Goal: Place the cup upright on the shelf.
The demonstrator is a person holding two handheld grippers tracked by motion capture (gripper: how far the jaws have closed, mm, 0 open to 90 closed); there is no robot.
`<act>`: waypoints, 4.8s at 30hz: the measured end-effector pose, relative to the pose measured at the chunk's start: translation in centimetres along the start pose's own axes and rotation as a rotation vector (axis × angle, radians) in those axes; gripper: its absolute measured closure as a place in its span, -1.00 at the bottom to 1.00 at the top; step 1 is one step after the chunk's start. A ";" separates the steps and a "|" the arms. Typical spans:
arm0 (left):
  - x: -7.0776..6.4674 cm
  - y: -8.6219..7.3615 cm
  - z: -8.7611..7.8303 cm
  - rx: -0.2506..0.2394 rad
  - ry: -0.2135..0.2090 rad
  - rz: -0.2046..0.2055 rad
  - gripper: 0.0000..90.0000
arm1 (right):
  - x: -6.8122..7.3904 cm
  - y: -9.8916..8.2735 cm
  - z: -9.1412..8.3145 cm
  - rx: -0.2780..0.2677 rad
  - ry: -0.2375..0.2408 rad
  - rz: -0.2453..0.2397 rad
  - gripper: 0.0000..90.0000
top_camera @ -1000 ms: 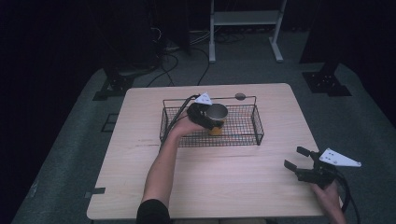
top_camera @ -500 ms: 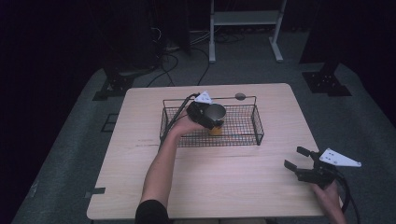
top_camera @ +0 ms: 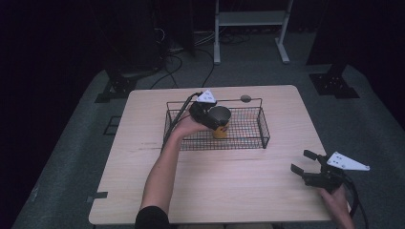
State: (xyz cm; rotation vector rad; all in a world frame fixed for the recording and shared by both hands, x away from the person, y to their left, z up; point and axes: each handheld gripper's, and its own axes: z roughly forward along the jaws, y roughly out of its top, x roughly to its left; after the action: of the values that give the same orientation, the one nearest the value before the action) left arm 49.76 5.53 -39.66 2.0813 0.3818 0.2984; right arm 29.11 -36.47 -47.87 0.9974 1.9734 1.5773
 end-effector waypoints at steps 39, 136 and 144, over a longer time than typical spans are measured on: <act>-4.2 -0.4 -5.6 -0.119 0.019 0.038 -0.96 | 0.1 0.0 0.0 0.000 -0.017 0.006 -0.70; -12.8 -9.6 -10.9 -0.192 0.016 0.002 -0.96 | 0.1 0.0 0.1 0.006 -0.021 0.003 -0.70; -13.6 -10.4 -11.1 -0.191 0.023 0.001 -0.96 | 0.1 0.0 0.1 0.006 -0.018 0.002 -0.70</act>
State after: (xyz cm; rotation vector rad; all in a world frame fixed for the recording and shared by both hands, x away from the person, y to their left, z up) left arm 31.70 14.11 -43.79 1.8926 0.3525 0.3464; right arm 29.09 -36.35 -47.89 1.0127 1.9668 1.5584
